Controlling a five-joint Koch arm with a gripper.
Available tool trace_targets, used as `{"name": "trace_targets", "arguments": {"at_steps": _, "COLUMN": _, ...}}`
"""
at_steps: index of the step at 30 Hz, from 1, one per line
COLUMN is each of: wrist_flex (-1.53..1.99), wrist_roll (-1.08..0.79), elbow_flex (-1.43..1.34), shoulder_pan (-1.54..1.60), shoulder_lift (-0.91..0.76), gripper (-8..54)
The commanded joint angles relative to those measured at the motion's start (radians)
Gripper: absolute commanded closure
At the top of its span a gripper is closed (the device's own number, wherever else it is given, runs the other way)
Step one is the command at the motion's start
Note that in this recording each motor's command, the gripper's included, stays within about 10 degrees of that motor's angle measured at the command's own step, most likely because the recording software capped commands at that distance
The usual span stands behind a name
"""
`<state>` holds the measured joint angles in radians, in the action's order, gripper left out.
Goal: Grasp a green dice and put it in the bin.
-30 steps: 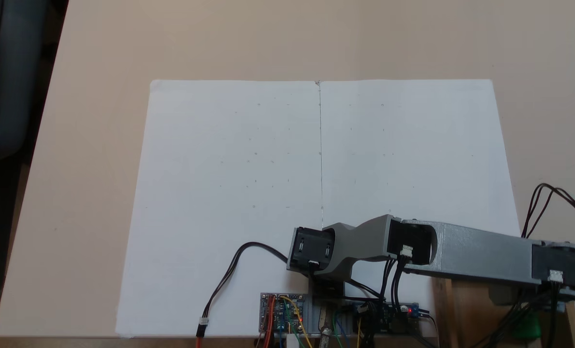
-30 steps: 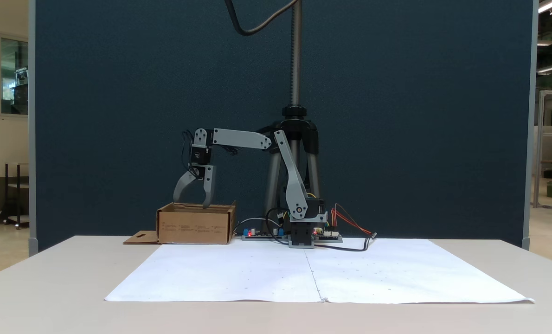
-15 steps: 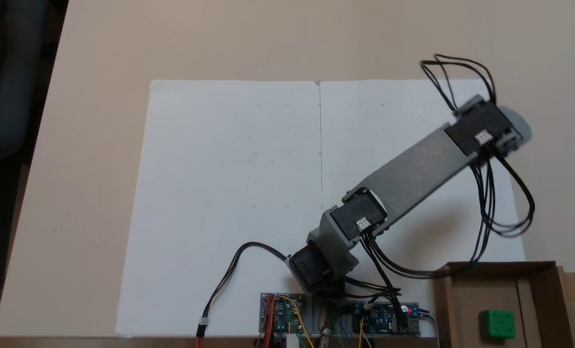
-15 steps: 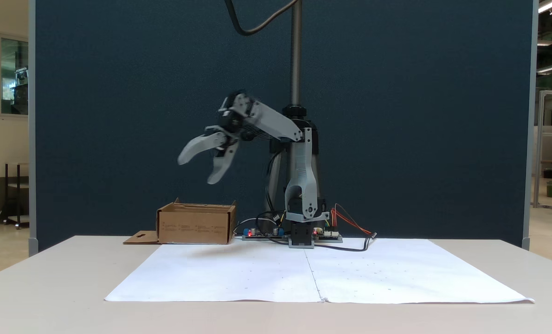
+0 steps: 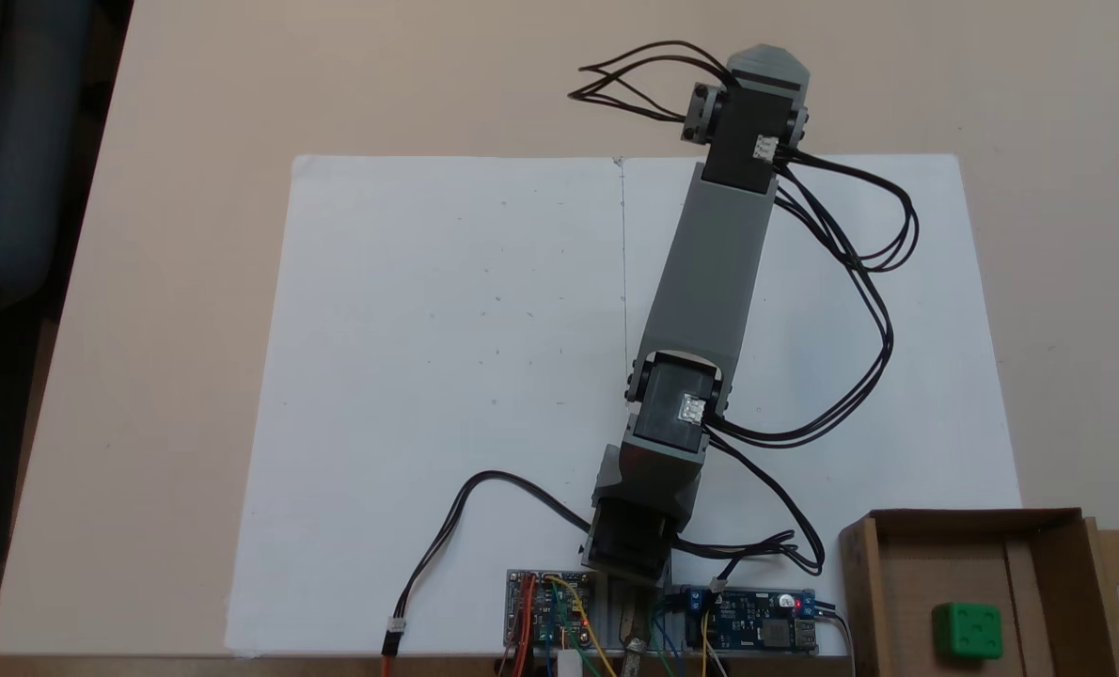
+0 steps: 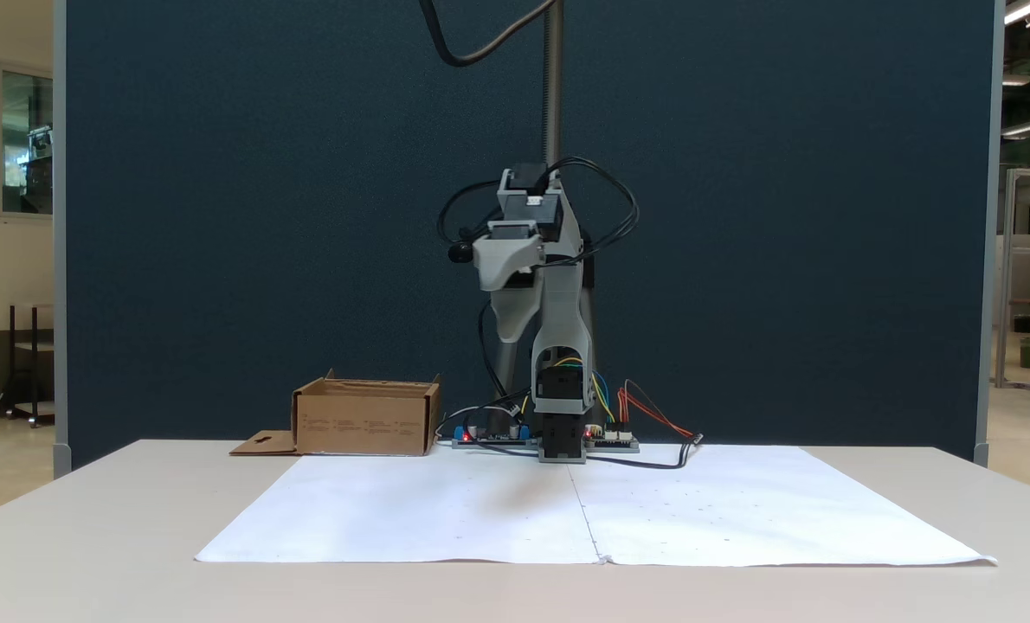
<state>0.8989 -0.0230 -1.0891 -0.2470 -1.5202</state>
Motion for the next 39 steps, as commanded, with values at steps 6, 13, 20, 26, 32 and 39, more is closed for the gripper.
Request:
{"name": "trace_targets", "arguments": {"at_steps": 6, "wrist_flex": -0.285, "wrist_roll": 0.071, "elbow_flex": -0.276, "shoulder_pan": 0.106, "shoulder_lift": -0.247, "gripper": 0.7}}
{"name": "trace_targets", "arguments": {"at_steps": 13, "wrist_flex": -0.558, "wrist_roll": 0.069, "elbow_flex": -0.557, "shoulder_pan": 0.138, "shoulder_lift": -0.437, "gripper": 0.2}}
{"name": "trace_targets", "arguments": {"at_steps": 20, "wrist_flex": -0.81, "wrist_roll": 0.069, "elbow_flex": -0.868, "shoulder_pan": 0.158, "shoulder_lift": -0.603, "gripper": 0.2}}
{"name": "trace_targets", "arguments": {"at_steps": 26, "wrist_flex": -1.001, "wrist_roll": 0.067, "elbow_flex": -1.092, "shoulder_pan": 0.172, "shoulder_lift": -0.716, "gripper": 0.3}}
{"name": "trace_targets", "arguments": {"at_steps": 32, "wrist_flex": -1.182, "wrist_roll": 0.066, "elbow_flex": -1.312, "shoulder_pan": 0.172, "shoulder_lift": -0.782, "gripper": 0.5}}
{"name": "trace_targets", "arguments": {"at_steps": 39, "wrist_flex": -1.406, "wrist_roll": 0.038, "elbow_flex": -1.54, "shoulder_pan": 0.225, "shoulder_lift": -0.815, "gripper": 1.0}}
